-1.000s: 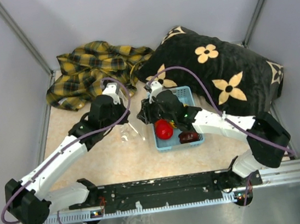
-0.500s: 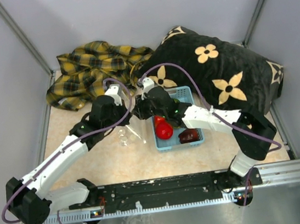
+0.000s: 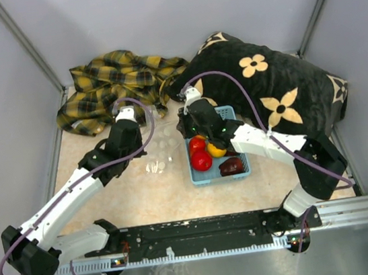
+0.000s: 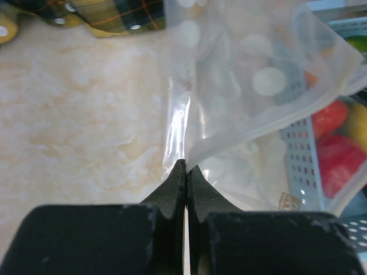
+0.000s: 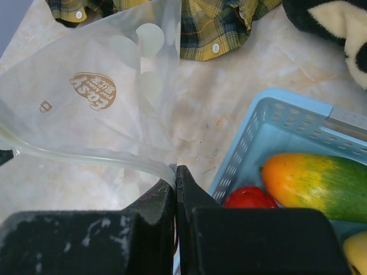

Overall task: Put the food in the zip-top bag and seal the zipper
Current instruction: Open the zipper of the food storage bag at the center of the board, then pick up the fake fruit from the bin, then place the fake fruit in the zipper food storage bag.

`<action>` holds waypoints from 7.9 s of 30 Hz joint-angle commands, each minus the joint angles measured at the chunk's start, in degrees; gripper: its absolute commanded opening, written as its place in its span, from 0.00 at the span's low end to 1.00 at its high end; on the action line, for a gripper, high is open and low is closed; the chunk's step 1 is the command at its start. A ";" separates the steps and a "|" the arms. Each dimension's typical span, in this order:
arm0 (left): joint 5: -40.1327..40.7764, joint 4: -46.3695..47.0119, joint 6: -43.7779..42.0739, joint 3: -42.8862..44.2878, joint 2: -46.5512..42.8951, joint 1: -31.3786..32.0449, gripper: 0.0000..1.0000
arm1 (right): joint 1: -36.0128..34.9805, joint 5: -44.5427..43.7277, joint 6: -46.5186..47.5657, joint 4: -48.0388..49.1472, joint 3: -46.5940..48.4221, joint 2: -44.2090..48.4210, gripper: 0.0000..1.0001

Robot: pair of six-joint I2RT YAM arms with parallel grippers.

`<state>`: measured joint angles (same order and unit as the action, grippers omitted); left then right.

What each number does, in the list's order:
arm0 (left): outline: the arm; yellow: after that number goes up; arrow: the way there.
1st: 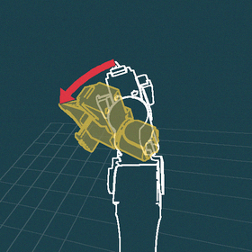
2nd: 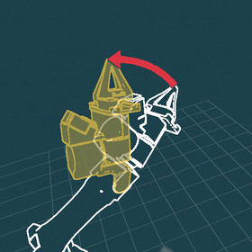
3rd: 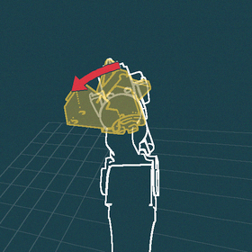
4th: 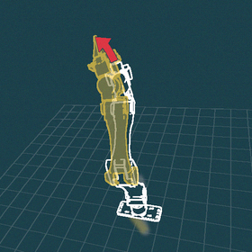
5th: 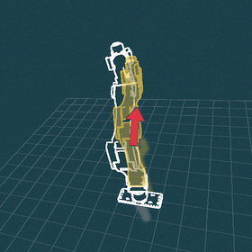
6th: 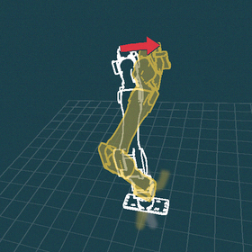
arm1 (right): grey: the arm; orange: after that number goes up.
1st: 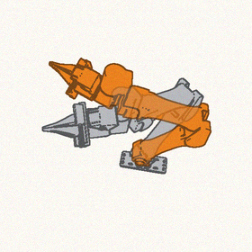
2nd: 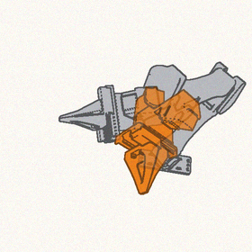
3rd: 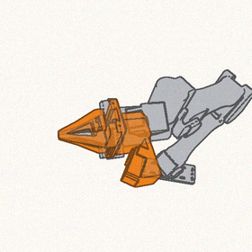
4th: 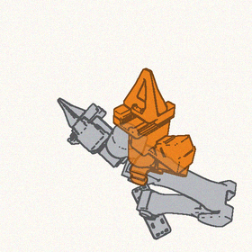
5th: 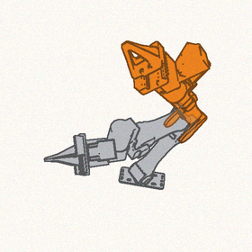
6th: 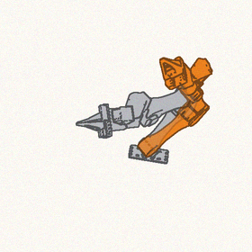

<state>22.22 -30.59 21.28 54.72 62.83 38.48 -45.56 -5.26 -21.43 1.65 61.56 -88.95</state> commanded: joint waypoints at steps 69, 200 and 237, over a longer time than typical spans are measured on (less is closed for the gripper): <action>9.29 -7.19 -13.60 12.74 7.76 -0.31 0.00 | -0.23 -0.60 -3.40 1.85 -2.50 4.28 0.00; -22.51 -3.98 -13.94 8.70 12.48 -7.23 0.00 | -7.14 12.39 12.54 15.07 -12.95 16.63 0.28; -40.17 -1.27 -12.68 7.66 9.53 -12.58 0.00 | -7.99 4.81 11.71 4.78 0.92 4.92 0.76</action>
<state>-14.74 -33.43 7.94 62.74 71.88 27.33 -52.84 -0.34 -10.13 8.88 58.22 -88.36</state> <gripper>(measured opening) 0.006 0.759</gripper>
